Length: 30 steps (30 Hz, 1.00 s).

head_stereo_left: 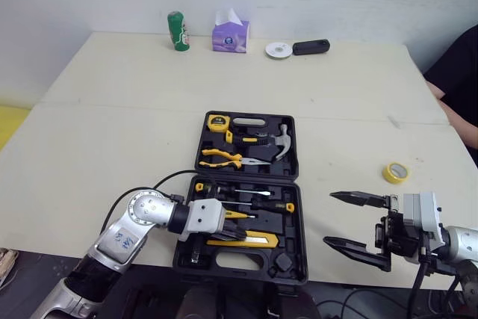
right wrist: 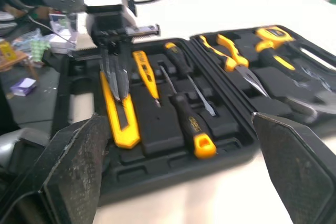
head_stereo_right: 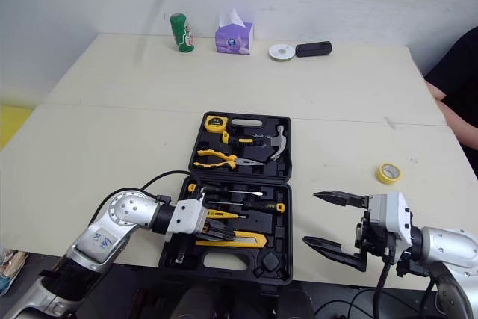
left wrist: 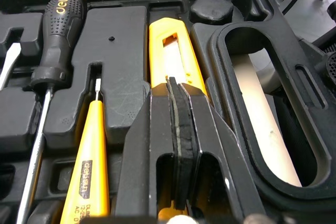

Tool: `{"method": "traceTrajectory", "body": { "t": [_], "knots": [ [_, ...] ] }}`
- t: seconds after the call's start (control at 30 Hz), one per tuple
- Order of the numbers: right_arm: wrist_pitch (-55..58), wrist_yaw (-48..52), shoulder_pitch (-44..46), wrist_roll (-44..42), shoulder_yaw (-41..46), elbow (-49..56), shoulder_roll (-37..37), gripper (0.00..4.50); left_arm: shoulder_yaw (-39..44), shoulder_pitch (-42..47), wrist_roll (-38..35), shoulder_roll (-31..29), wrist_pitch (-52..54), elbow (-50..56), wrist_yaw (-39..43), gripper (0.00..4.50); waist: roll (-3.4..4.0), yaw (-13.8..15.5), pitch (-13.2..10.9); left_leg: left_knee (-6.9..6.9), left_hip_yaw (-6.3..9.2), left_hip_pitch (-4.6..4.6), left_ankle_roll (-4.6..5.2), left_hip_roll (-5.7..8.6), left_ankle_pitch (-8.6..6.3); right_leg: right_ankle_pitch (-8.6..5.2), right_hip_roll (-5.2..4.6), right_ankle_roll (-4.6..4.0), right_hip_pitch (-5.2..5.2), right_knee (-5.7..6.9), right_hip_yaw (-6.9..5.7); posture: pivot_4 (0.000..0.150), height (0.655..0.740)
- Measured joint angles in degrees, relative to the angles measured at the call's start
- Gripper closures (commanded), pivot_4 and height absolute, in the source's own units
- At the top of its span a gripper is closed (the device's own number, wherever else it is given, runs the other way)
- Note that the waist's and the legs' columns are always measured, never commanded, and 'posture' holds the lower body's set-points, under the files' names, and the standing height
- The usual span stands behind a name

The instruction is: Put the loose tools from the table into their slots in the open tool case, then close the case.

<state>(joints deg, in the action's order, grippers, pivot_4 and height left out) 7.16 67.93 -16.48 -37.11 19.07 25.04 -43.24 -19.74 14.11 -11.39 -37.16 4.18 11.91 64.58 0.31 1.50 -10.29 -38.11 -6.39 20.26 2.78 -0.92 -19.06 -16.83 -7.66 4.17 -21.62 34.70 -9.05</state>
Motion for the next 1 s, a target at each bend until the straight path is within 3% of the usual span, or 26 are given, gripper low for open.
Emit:
{"method": "traceTrajectory", "body": {
  "t": [0.13,0.17,0.23,0.3,0.5,0.6,1.0],
  "knots": [
    [-2.77,-1.96,-1.46,0.9,4.24,-2.01,2.02,0.0,5.65,-0.98,-5.66,-1.75,2.98,2.35,0.62,4.45,0.03,-0.01,-0.36,0.0,0.01,0.08,-0.1,0.0,0.06,0.0,0.0,0.0,-0.09,0.01,-0.01,0.15,0.74],
    [-4.0,-2.15,-2.58,1.33,6.37,-2.64,2.63,0.0,8.3,-1.35,-8.47,-2.48,4.78,3.54,0.84,4.17,0.04,0.0,-0.44,0.0,0.02,0.14,-0.2,0.0,0.12,0.0,0.0,0.0,-0.14,0.0,-0.03,0.15,0.74],
    [-6.92,-2.18,-5.34,2.11,10.41,-5.3,3.54,0.0,14.42,-2.11,-12.19,-5.56,8.19,4.38,0.3,3.53,0.08,0.09,-0.46,0.04,0.04,0.15,-0.26,0.0,0.14,-0.01,0.02,0.01,-0.14,-0.06,-0.06,0.15,0.74],
    [-10.03,-2.43,-6.53,2.47,14.47,-9.35,5.16,0.0,19.28,-4.43,-11.43,-8.66,8.25,1.09,-1.1,2.63,0.2,0.04,-0.5,0.04,-0.02,0.14,-0.22,0.02,0.11,-0.02,0.03,0.03,-0.12,-0.1,-0.05,0.15,0.74],
    [-19.05,-6.58,-5.78,4.01,22.57,-21.35,9.91,0.0,33.61,-9.02,-11.59,-8.4,3.72,-11.97,-6.41,0.02,0.18,-0.39,-0.71,0.06,-0.06,0.13,-0.32,-0.01,-0.25,-0.02,0.02,0.05,-0.18,-0.1,0.02,0.15,0.74],
    [-23.81,-11.41,-5.37,5.32,28.46,-32.15,10.38,0.0,41.12,-11.1,-10.71,-9.37,0.75,-19.49,-9.86,0.02,0.24,-0.3,-0.74,0.18,-0.14,0.19,-0.45,0.0,-0.23,-0.03,0.03,0.04,-0.36,-0.11,0.05,0.15,0.74],
    [-32.06,-21.34,-6.31,6.36,36.49,-54.57,9.83,0.0,59.36,-15.04,-11.27,-9.03,-6.28,-38.76,-21.5,0.02,0.21,-0.52,-0.73,0.33,-0.31,0.21,-0.41,0.0,-0.28,-0.03,-0.02,0.03,-0.54,-0.07,0.23,0.15,0.74]
  ]
}}
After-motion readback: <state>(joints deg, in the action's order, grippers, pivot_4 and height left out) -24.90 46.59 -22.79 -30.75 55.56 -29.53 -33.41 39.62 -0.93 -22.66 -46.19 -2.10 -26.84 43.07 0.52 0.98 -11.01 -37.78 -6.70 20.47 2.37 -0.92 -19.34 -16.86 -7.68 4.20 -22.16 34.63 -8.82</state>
